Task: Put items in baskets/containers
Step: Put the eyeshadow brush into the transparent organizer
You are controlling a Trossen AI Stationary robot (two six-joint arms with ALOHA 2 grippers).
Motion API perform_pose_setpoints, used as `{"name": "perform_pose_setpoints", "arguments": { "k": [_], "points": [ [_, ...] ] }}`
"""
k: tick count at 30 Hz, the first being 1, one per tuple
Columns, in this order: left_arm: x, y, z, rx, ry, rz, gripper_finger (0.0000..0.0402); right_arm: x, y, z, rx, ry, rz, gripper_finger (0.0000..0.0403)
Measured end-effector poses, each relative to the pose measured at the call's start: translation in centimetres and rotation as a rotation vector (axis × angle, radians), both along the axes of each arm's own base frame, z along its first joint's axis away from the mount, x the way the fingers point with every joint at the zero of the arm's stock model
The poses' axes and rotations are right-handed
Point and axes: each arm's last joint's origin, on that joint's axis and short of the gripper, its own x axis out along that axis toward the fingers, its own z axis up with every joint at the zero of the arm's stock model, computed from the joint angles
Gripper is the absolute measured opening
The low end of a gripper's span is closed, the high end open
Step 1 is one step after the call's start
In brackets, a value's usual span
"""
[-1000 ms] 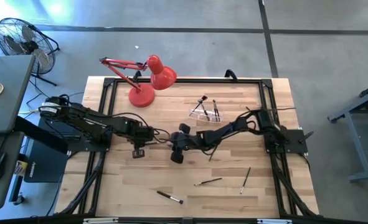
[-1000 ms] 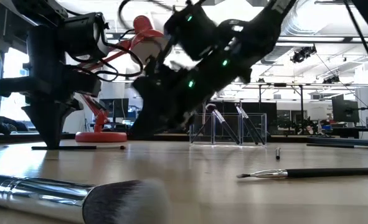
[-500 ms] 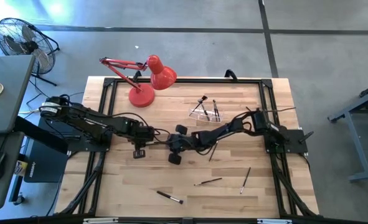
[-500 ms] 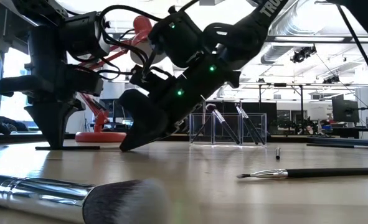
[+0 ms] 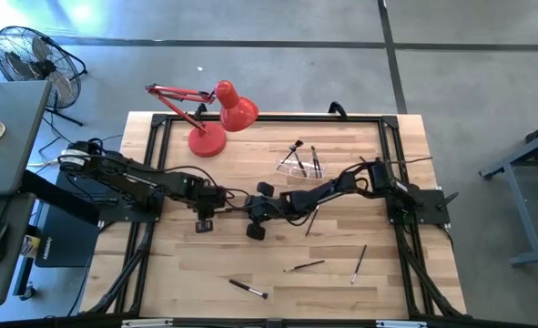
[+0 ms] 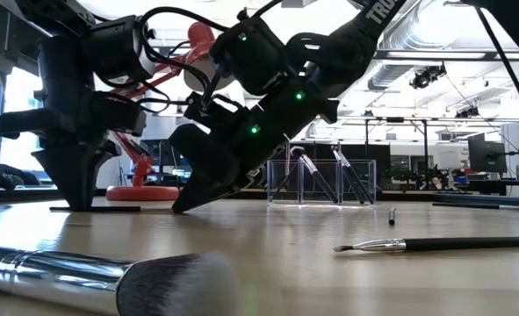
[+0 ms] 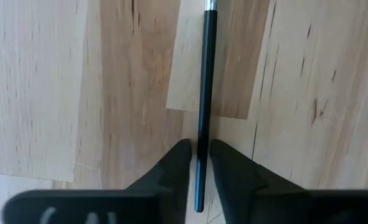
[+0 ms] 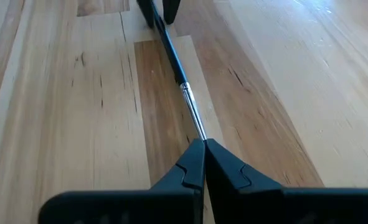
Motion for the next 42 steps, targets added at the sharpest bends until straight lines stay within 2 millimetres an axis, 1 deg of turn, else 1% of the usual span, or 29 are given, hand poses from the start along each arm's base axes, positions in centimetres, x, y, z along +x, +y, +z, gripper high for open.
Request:
{"name": "perform_pose_setpoints", "arguments": {
  "k": [4,7,11,22,26,28,30,34,35,39,42],
  "points": [
    [0.0,0.0,0.0,0.001,-0.005,0.0,0.0104,0.0,0.0,0.8,-0.017,-0.021,-0.012,0.0001],
    [0.1,0.0,0.0,0.008,-0.007,-0.014,0.0114,-0.2,-0.1,1.6,-0.04,-0.024,-0.017,0.0001],
    [0.1,0.0,0.0,0.017,-0.009,-0.023,0.0117,0.0,-0.2,2.5,-0.048,-0.059,-0.013,0.0001],
    [0.7,0.1,0.2,0.044,-0.078,-0.012,0.0118,0.2,0.2,2.8,-0.026,-0.088,0.013,0.0],
    [0.8,0.1,0.2,0.048,-0.083,-0.057,0.0116,0.2,0.2,2.8,-0.025,-0.091,0.014,0.0],
    [0.7,0.0,0.2,0.041,-0.078,-0.062,0.0107,0.2,0.2,2.9,-0.024,-0.095,0.015,0.0],
    [0.7,0.1,0.2,0.041,-0.07,-0.063,0.0085,0.2,0.2,2.9,-0.024,-0.096,0.016,0.0],
    [0.8,0.0,0.0,0.028,-0.058,-0.064,0.0017,0.2,0.2,2.9,-0.017,-0.096,0.024,0.0],
    [0.8,0.0,0.0,0.024,-0.057,-0.063,0.0012,0.2,0.2,2.9,-0.017,-0.097,0.023,0.0],
    [0.8,0.0,0.0,0.02,-0.058,-0.057,0.0017,0.2,0.2,3.1,-0.014,-0.105,0.026,0.0001],
    [0.8,0.0,0.0,0.017,-0.059,-0.05,0.0008,0.0,0.2,4.2,-0.008,-0.106,0.026,0.0007]
  ]
}}
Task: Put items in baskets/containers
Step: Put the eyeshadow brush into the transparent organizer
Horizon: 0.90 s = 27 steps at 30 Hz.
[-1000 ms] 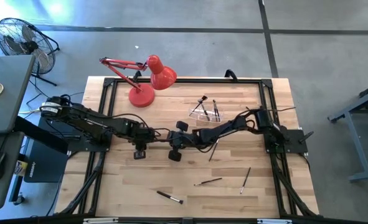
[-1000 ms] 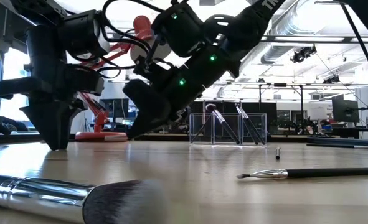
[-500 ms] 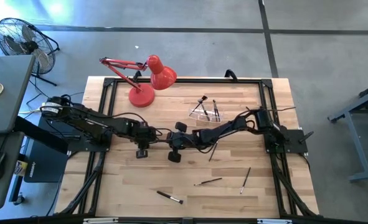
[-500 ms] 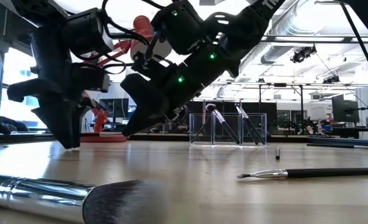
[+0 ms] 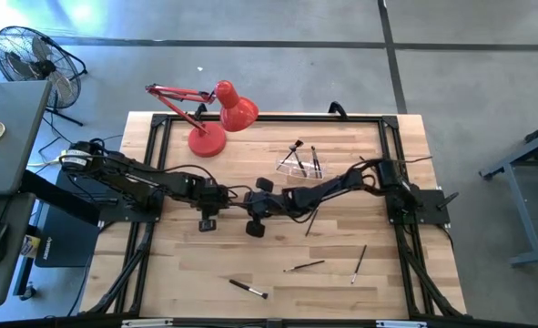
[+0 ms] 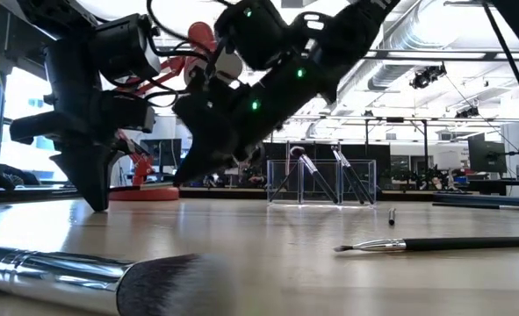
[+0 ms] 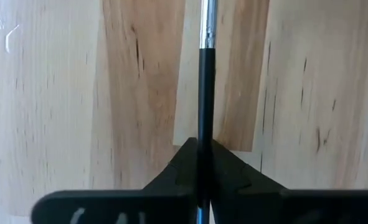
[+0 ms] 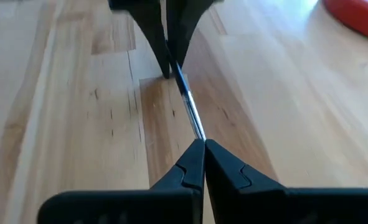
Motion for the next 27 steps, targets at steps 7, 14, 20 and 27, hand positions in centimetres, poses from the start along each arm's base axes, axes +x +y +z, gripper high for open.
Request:
{"name": "perform_pose_setpoints", "arguments": {
  "k": [7,14,20,27],
  "points": [
    [0.1,0.0,0.0,-0.041,-0.013,0.1,0.0007,-2.8,-0.2,5.0,0.006,0.135,-0.013,0.0036],
    [1.9,-0.3,1.6,-0.139,-0.254,0.16,0.0007,-9.2,-0.8,7.8,0.068,0.323,-0.102,0.0025],
    [2.7,-0.2,3.5,-0.202,-0.444,0.243,0.0007,-16.3,-0.2,8.5,0.237,0.049,-0.159,0.0006],
    [5.1,0.0,8.2,-0.259,-1.001,0.336,0.0007,-20.6,-0.8,8.3,0.392,-0.593,-0.194,0.0014]
  ]
}}
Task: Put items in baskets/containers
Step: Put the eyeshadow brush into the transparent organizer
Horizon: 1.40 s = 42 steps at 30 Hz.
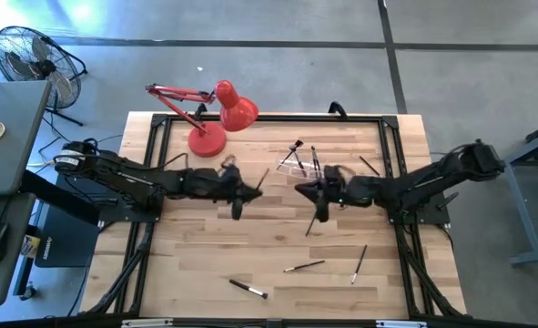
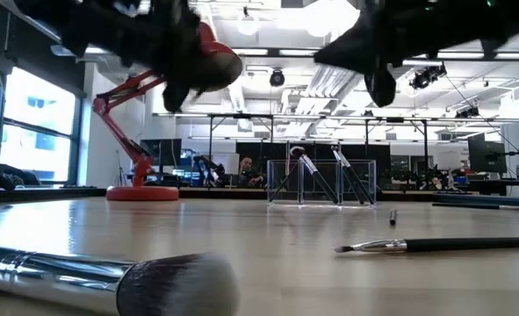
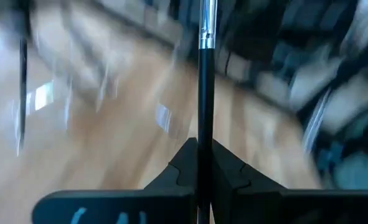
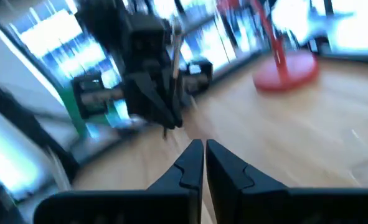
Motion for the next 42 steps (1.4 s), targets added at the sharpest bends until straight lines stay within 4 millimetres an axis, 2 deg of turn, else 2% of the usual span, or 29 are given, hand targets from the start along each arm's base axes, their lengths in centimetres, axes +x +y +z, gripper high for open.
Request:
{"name": "perform_pose_setpoints", "arguments": {
  "k": [4,7,11,16,19,21,26,31,34,38,42],
  "points": [
    [0.2,0.3,1.6,0.005,-0.167,0.118,0.0007,-0.6,-0.2,0.6,0.02,-0.169,-0.038,0.002],
    [0.2,0.4,2.0,-0.001,-0.206,0.147,0.0007,-0.1,-0.1,1.5,-0.051,-0.163,-0.037,0.0034],
    [0.3,0.4,2.5,-0.061,-0.24,0.157,0.0007,1.4,-0.1,4.0,-0.162,-0.126,-0.034,0.0066],
    [2.4,0.2,3.4,-0.08,-0.236,0.165,0.0007,2.9,-1.1,6.7,-0.198,-0.013,-0.038,0.0105],
    [3.9,-0.1,4.8,-0.058,-0.277,0.158,0.0007,3.4,-2.0,7.6,-0.198,0.03,-0.002,0.0121],
    [4.7,-0.2,4.7,-0.04,-0.247,0.156,0.0007,3.5,-2.4,8.0,-0.194,0.024,0.03,0.0127],
    [6.1,-0.4,5.6,-0.018,-0.271,0.138,0.0007,3.6,-3.2,8.2,-0.129,0.001,0.081,0.013],
    [6.9,-0.6,6.1,-0.008,-0.26,0.115,0.0007,3.6,-3.4,8.3,-0.128,-0.014,0.106,0.0129],
    [7.2,-0.7,5.6,-0.002,-0.209,0.11,0.0007,3.6,-3.3,8.4,-0.139,-0.025,0.118,0.0129],
    [7.7,-0.8,6.1,-0.006,-0.231,0.101,0.0007,3.6,-3.4,8.5,-0.169,-0.031,0.108,0.0127],
    [7.8,-0.8,5.6,-0.004,-0.206,0.088,0.0007,3.6,-3.4,8.6,-0.203,-0.028,0.103,0.0091]
  ]
}}
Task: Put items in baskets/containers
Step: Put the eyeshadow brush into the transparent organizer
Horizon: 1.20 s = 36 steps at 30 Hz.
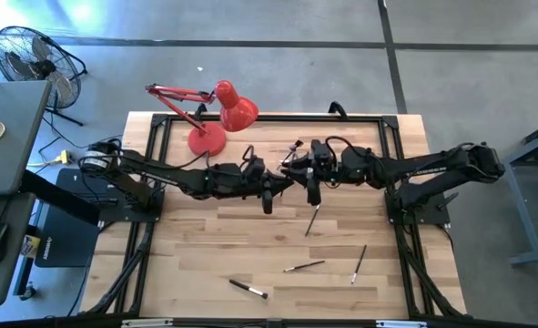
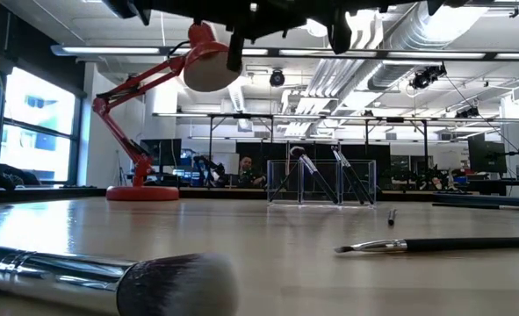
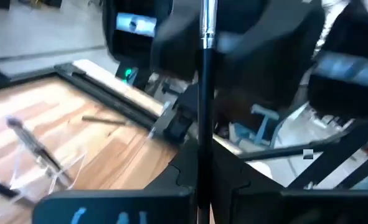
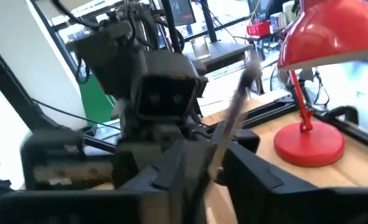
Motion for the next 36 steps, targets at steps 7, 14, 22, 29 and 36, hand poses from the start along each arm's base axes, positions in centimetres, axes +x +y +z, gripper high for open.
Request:
{"name": "perform_pose_setpoints", "arguments": {
  "k": [7,14,22,29,36],
  "points": [
    [0.0,0.0,0.0,-0.001,0.014,0.001,0.0053,0.0,0.1,0.0,-0.079,0.004,0.042,0.0023],
    [-0.1,0.1,-0.2,0.001,0.031,0.029,0.0109,0.0,-0.5,-0.3,-0.091,0.044,0.033,0.0014],
    [-1.2,0.4,-0.5,0.045,0.18,0.089,0.0127,-0.1,-1.7,-1.0,-0.098,0.116,-0.023,0.0012],
    [-4.5,1.6,0.3,0.098,0.391,0.231,0.0126,-0.4,-3.2,-1.7,-0.131,0.201,-0.167,0.0017],
    [-7.4,3.7,1.5,0.14,0.52,0.231,0.0126,-0.8,-5.2,-2.9,-0.197,0.34,-0.372,0.0013]
  ]
}}
